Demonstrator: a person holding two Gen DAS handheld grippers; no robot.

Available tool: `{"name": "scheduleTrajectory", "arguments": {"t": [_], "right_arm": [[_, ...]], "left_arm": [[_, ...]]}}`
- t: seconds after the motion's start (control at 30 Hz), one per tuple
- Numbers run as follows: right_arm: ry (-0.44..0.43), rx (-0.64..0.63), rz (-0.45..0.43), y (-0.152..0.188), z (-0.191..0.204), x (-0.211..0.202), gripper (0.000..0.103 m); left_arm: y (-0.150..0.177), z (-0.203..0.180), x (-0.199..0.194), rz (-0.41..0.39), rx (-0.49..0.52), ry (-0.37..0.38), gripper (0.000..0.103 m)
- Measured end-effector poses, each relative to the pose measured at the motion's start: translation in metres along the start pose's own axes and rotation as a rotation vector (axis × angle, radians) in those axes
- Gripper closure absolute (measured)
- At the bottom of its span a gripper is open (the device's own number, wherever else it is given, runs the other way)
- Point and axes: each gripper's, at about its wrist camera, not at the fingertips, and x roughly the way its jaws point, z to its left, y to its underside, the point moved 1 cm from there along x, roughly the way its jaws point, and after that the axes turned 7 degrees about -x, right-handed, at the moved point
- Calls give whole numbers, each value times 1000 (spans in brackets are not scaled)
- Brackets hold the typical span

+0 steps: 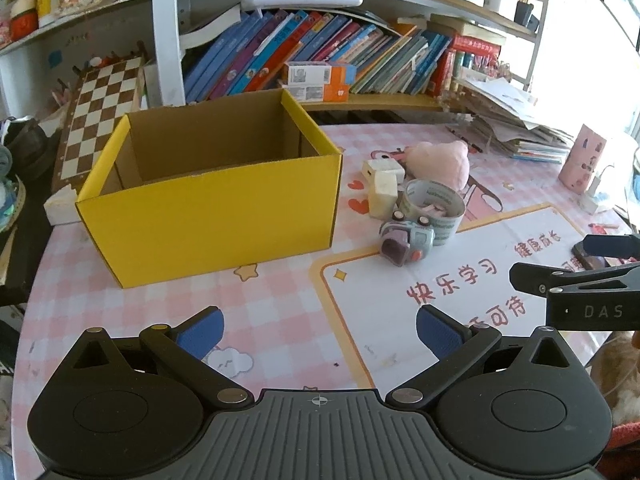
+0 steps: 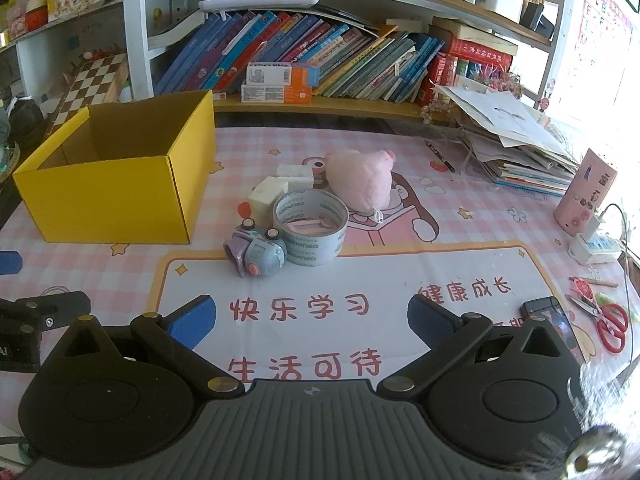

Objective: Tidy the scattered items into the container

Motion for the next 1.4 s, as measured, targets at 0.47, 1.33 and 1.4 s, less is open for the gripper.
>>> {"name": "scheduleTrajectory", "arguments": {"t": [0.47,1.33,1.4], "right_arm": [[-14,4,9,3,0,-2,0],[-75,-15,-8,5,11,-13,2],[-70,-16,-9,5,13,-14,2]], "left_arm": [[3,-2,-3,-9,12,31,0],[5,-1,-12,-10,22,81,0],[5,0,-12,-10,28,88,0]]}}
